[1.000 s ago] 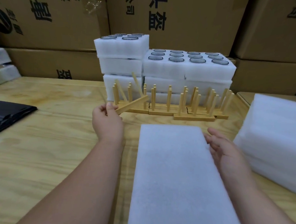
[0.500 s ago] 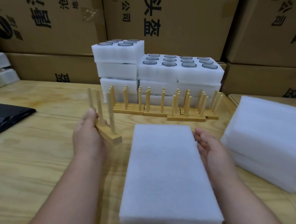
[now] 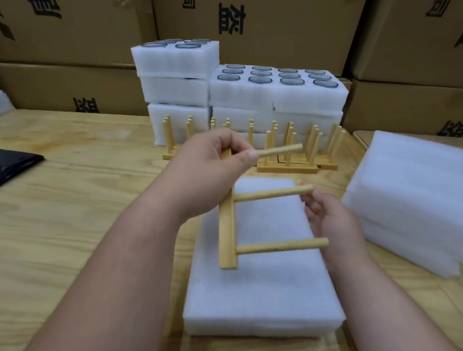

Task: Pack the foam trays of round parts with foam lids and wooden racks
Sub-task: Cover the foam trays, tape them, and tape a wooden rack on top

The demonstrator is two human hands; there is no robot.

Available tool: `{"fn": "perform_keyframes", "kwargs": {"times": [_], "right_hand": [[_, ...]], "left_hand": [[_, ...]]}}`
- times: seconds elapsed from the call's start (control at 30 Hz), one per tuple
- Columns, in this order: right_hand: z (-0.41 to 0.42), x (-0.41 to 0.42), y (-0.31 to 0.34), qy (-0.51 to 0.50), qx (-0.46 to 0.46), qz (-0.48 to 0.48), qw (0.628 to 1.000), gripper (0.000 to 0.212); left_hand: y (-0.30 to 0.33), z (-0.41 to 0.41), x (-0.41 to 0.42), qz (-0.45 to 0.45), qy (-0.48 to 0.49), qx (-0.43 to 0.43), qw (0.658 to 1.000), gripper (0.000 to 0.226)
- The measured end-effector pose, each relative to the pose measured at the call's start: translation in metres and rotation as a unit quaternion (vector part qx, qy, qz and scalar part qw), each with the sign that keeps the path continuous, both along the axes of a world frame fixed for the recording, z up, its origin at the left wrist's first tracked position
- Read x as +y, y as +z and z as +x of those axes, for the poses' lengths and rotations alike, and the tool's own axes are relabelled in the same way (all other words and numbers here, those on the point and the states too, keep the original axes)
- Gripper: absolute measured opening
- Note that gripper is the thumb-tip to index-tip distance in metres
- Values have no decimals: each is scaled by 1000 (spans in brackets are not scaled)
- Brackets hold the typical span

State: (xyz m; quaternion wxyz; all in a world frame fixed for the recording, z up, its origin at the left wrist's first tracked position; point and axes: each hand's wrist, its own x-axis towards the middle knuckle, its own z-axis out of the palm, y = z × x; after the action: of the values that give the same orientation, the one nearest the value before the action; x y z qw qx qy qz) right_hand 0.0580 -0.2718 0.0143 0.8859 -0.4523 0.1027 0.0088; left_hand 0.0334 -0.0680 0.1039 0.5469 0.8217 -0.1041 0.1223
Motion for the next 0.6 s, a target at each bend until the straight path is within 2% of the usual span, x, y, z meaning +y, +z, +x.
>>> {"fn": "perform_keyframes", "kwargs": {"times": [0.13,0.37,0.6], "right_hand": [[0,0,0,-3,-4,-13,1000,22],[-2,1,1,-8,-1,-11,1000,22],[-5,2,6,-7,2,-9,1000,25]], "left_hand": [[-8,1,-1,98,10,26,995,10],[-2,-4,4,148,-2,10,989,2],[-1,-13,-8,304,-106,98,942,29]]}}
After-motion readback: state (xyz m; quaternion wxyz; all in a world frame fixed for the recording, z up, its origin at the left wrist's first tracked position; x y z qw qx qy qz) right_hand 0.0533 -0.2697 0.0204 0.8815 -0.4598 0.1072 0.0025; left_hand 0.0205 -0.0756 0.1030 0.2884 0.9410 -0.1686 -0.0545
